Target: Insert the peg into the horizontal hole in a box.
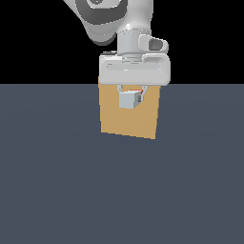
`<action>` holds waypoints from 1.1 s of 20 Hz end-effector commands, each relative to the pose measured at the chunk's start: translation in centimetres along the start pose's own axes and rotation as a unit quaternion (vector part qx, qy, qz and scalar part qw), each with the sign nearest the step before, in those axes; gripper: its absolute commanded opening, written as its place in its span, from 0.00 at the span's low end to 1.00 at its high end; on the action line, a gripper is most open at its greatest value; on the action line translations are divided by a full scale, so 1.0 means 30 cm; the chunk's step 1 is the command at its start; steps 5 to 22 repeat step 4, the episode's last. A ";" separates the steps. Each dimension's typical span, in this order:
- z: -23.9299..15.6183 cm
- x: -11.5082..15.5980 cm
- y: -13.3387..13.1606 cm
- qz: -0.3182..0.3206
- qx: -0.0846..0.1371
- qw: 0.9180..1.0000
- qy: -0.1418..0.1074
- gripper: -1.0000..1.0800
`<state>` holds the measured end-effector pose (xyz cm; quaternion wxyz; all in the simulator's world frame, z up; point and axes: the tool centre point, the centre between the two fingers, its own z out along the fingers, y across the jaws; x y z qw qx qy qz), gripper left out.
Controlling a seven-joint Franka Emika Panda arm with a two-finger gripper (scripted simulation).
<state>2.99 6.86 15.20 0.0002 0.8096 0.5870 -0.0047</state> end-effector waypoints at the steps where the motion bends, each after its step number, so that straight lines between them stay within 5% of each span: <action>1: -0.007 0.038 0.002 -0.004 -0.004 1.000 0.004 0.00; 22: -0.008 0.028 0.003 -0.004 -0.004 1.000 0.004 0.00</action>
